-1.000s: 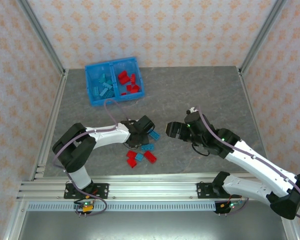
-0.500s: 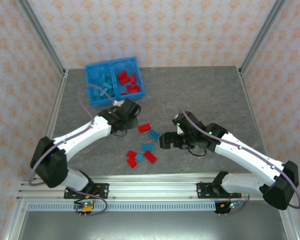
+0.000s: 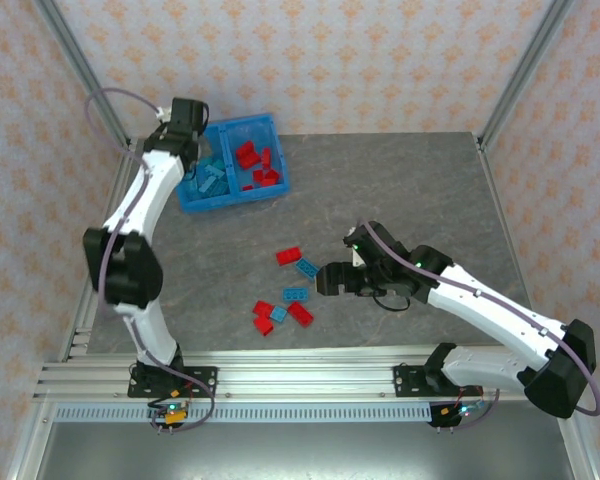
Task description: Sort the legos into containers by color
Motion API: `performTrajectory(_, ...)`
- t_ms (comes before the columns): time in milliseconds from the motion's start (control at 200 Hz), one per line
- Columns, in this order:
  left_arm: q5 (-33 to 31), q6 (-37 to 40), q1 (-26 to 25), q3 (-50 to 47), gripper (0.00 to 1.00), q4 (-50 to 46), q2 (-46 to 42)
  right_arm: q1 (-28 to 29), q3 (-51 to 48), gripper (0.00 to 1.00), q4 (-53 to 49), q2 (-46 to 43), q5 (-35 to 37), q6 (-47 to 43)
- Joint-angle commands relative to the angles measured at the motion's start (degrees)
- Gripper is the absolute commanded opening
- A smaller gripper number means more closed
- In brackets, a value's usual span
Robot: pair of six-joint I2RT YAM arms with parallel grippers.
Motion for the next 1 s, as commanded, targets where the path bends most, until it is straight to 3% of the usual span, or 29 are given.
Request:
performTrajectory(0, -0.14, 2.10, 1.51, 13.72, 0.34, -7.76, 11.47, 0.35, 1.73, 0.92, -1.48, -2.03, 2.41, 1.00)
performTrajectory(200, 0.40, 0.20, 3.15, 31.19, 0.35, -12.20, 24.93, 0.35, 1.79, 0.92, -3.36, -5.08, 4.61, 2.02)
performTrajectory(330, 3.77, -0.46, 3.27, 33.00, 0.39, -12.52, 28.18, 0.35, 1.49, 0.92, -3.66, -6.04, 5.80, 2.41)
performTrajectory(495, 3.67, -0.41, 3.28, 33.05, 0.47, -13.84, 28.26, 0.35, 0.74, 0.92, -1.97, -5.96, 5.59, 3.12)
performTrajectory(771, 6.72, -7.54, 3.28, 30.66, 0.50, -17.22, 18.10, 0.35, 2.53, 0.92, -1.23, -3.25, 5.20, 1.29)
performTrajectory(996, 14.41, -15.26, -1.43, 0.36, 0.49, -4.29, -8.27, 0.35, 3.22, 0.92, 0.70, -0.67, 5.85, 0.28)
